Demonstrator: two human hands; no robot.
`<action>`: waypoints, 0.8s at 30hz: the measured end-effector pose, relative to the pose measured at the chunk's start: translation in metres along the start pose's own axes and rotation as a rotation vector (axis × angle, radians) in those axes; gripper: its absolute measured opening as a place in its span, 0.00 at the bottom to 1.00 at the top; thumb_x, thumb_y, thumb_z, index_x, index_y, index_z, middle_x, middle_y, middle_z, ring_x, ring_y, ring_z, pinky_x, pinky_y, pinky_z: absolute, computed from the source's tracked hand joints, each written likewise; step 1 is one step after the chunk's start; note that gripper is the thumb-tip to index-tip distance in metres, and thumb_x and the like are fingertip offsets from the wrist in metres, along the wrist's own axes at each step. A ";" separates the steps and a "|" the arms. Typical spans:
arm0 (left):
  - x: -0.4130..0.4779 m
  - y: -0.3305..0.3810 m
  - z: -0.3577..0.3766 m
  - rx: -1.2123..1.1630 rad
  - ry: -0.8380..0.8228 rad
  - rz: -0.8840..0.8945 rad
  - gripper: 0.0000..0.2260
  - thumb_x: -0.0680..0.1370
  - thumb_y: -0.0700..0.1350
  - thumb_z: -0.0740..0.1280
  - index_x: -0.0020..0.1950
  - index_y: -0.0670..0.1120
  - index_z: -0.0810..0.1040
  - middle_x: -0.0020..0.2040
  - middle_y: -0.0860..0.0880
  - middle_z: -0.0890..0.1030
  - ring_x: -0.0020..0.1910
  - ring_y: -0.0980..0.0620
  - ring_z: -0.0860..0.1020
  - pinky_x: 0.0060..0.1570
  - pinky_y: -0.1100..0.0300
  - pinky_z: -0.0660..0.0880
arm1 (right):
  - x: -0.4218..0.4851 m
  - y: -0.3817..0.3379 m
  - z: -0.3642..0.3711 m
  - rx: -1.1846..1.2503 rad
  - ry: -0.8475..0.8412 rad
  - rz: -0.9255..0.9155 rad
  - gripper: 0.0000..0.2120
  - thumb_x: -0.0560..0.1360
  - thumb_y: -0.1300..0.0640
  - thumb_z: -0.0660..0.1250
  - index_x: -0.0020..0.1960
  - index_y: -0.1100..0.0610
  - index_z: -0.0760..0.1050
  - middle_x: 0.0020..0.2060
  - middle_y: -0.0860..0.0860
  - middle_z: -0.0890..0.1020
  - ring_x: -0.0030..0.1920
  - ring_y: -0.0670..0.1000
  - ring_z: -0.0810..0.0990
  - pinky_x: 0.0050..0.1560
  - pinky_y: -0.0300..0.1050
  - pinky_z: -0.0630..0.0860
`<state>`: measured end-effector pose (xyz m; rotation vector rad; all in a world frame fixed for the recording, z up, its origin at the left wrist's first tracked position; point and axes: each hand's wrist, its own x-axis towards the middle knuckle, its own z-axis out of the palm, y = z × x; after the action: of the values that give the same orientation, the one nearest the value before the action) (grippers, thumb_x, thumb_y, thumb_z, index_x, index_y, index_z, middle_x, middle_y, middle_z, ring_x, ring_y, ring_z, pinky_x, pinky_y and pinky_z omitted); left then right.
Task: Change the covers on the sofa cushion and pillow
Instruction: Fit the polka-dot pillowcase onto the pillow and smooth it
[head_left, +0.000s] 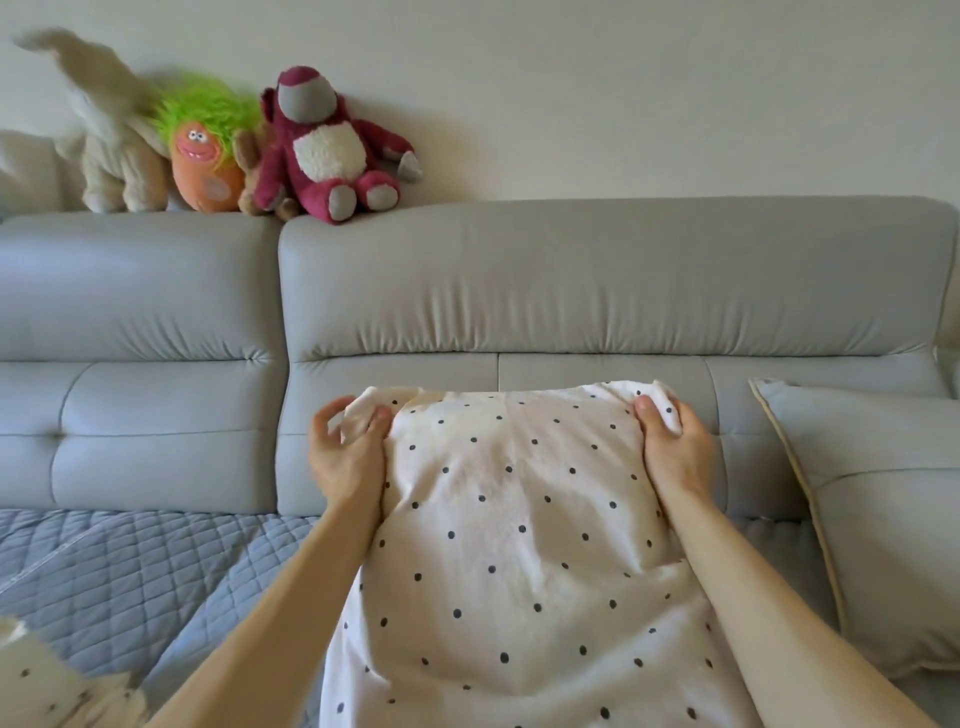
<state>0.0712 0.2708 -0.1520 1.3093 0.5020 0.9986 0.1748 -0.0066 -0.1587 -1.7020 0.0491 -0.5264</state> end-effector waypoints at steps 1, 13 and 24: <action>-0.003 0.006 0.000 -0.033 -0.008 -0.018 0.17 0.72 0.45 0.76 0.58 0.55 0.77 0.49 0.54 0.80 0.47 0.56 0.79 0.45 0.61 0.75 | -0.003 -0.001 -0.004 0.004 0.035 -0.005 0.18 0.79 0.45 0.65 0.66 0.49 0.75 0.53 0.47 0.79 0.57 0.50 0.76 0.57 0.45 0.69; -0.026 -0.029 -0.015 0.397 -0.471 -0.617 0.29 0.64 0.57 0.80 0.56 0.41 0.78 0.43 0.48 0.83 0.43 0.48 0.80 0.43 0.54 0.75 | -0.022 0.026 -0.051 0.088 -0.231 0.280 0.27 0.71 0.47 0.75 0.67 0.51 0.72 0.58 0.50 0.81 0.56 0.56 0.80 0.61 0.55 0.75; -0.069 -0.101 -0.017 0.829 -0.524 -0.499 0.58 0.62 0.75 0.67 0.79 0.51 0.38 0.75 0.39 0.64 0.72 0.38 0.66 0.70 0.43 0.63 | -0.069 0.079 -0.061 -0.600 -0.731 0.279 0.36 0.78 0.32 0.56 0.80 0.40 0.46 0.78 0.49 0.60 0.75 0.56 0.63 0.70 0.49 0.62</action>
<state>0.0540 0.2284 -0.2672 1.9585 0.8174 -0.0258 0.1115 -0.0571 -0.2489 -2.3339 -0.0916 0.3795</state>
